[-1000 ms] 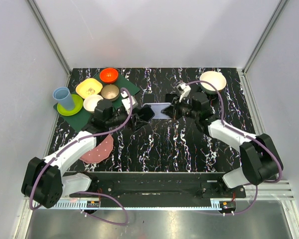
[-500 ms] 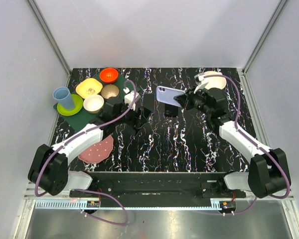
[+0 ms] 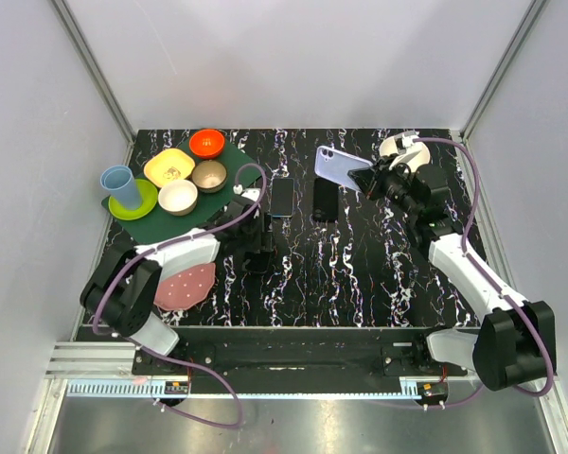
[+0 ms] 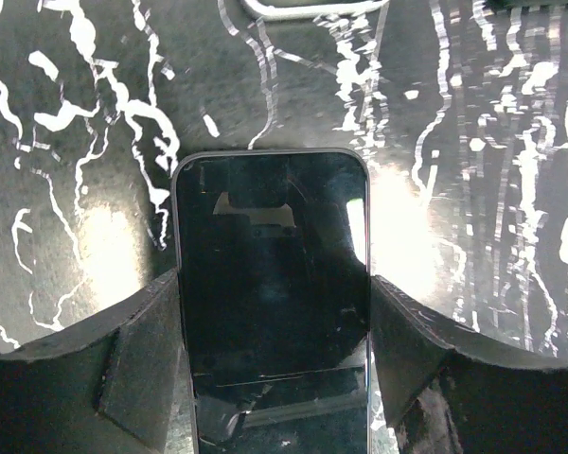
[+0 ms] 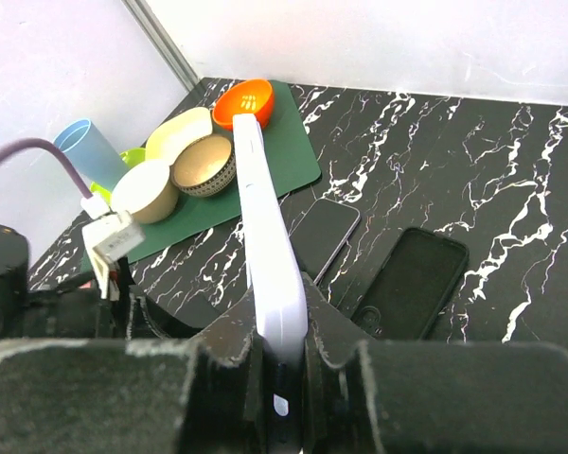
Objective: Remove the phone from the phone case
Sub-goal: Place the phone at the center of the board.
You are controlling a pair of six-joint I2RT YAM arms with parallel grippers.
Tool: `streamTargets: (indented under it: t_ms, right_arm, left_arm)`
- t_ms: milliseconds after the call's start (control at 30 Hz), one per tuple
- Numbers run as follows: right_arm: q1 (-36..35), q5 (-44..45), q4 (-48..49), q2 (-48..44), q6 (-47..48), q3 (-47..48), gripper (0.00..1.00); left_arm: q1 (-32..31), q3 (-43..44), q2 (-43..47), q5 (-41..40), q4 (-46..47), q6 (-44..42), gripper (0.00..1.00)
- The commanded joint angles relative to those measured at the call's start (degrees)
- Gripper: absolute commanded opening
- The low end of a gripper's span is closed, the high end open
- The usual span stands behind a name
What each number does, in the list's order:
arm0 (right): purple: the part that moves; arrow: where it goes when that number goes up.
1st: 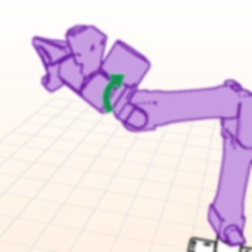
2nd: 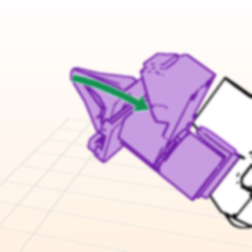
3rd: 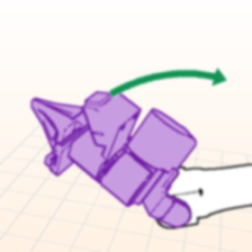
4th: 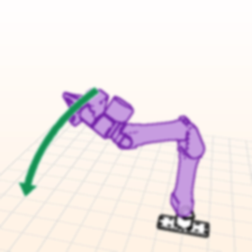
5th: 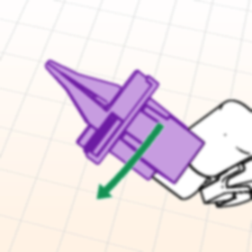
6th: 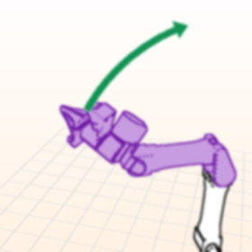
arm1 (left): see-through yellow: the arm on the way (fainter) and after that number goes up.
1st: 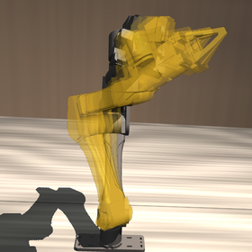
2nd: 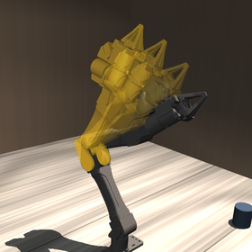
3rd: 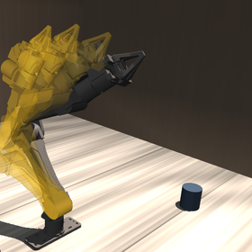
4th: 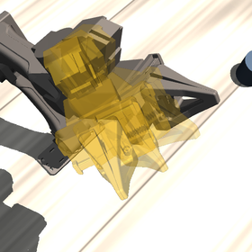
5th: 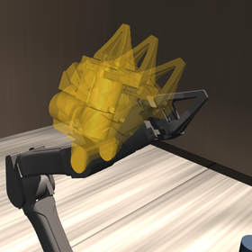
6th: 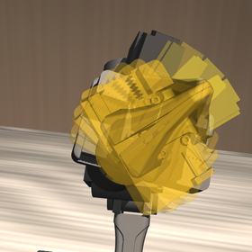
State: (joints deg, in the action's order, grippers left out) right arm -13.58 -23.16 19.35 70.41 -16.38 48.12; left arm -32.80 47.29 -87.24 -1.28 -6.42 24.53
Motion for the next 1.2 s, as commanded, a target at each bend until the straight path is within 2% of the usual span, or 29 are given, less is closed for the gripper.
streamTargets:
  t_ms: [0, 667, 1167]
  right_arm:
    - [0.6, -0.1, 3.8, -2.6, -1.2, 1.5, 0.00]
    - [0.8, -0.3, 4.6, -1.7, -1.0, 1.4, 0.00]
    - [0.8, -0.4, 4.7, -1.2, -1.1, 1.5, 0.00]
  left_arm:
    - [-0.2, 4.5, -2.7, -5.8, -0.4, 7.4, 0.00]
    - [-8.7, 8.3, -11.4, -9.8, -6.8, 14.3, 0.00]
    - [-9.2, 9.5, -15.2, -9.3, -8.2, 15.1, 0.00]
